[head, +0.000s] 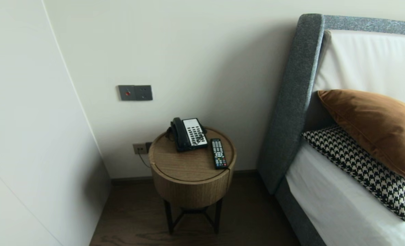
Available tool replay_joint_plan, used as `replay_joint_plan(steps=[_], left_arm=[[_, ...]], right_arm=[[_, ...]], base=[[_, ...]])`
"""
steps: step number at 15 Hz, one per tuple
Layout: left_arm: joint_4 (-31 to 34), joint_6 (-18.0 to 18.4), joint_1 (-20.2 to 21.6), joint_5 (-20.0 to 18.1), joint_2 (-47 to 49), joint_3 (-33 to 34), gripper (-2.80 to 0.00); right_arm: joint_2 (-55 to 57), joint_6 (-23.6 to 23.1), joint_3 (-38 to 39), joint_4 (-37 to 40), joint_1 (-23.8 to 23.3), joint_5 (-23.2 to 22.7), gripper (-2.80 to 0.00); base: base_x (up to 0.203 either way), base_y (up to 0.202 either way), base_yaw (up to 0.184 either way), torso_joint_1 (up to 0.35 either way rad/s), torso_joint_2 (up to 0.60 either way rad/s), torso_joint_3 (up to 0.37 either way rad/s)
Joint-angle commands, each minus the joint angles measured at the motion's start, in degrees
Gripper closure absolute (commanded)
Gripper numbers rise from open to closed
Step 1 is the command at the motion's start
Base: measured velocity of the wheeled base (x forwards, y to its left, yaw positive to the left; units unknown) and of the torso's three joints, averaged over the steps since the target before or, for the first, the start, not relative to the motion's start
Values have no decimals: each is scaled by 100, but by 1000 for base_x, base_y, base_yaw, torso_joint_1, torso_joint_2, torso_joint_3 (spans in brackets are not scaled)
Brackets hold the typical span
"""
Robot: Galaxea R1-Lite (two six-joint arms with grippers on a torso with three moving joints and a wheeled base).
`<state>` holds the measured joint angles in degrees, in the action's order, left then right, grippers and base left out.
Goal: Open the nightstand drawer
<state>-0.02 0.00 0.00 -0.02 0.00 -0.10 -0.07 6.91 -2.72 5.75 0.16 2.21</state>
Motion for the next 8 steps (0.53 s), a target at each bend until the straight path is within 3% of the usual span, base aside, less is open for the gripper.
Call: replay_joint_plan(steps=[1, 8], left_arm=[[2, 0, 0, 2, 0, 1, 0], [2, 0, 0, 2, 0, 1, 0]], right_arm=[[-1, 3, -1, 5, 2, -1, 0], [-10, -3, -1, 5, 2, 5, 0]], base=[[0, 0, 0, 0, 0, 0], [0, 0, 0, 0, 0, 0]])
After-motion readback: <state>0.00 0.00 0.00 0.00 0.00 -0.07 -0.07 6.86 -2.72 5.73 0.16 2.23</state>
